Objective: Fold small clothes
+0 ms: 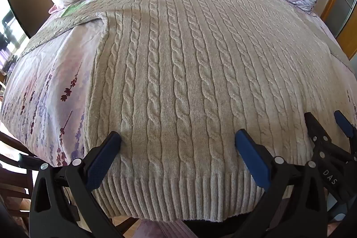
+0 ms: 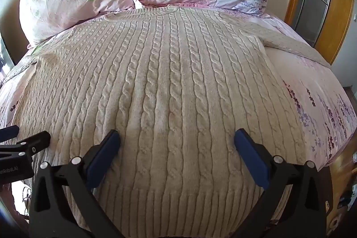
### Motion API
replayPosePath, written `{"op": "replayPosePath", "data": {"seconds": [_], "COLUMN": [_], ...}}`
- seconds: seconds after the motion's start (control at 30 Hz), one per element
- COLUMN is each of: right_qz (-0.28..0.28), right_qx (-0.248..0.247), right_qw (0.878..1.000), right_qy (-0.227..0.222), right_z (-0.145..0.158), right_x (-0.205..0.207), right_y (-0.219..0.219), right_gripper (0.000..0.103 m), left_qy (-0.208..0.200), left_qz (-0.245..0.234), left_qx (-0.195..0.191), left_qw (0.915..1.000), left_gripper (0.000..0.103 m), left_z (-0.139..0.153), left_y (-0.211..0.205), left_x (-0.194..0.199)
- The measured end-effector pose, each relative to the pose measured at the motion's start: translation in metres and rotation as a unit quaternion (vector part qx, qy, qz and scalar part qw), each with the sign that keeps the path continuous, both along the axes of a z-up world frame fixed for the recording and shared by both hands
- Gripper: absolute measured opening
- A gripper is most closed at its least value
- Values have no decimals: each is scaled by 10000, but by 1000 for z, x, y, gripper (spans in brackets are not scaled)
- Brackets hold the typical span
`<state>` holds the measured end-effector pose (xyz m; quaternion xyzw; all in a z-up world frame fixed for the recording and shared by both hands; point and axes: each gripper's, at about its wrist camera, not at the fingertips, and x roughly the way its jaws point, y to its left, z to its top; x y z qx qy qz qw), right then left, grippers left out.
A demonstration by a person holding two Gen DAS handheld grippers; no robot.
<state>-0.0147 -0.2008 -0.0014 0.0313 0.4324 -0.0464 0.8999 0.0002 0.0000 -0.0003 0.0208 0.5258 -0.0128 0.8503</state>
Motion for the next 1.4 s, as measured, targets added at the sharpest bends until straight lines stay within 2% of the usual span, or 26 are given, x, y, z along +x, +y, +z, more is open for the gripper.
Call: {"op": "replayPosePath", "data": {"seconds": [1.4], "right_qz": [-6], "right_qx": [-23], "right_qw": [10000], "right_qy": [81], "right_z": [-5], "right_x": [1], "right_y": [-1], "right_gripper": [101], "left_qy": [-91], "left_qz": [-2], "left_qx": [8], "left_qw": [10000], "left_gripper": [102], "left_z": [1], "left_y": [0], "left_x": [0]}}
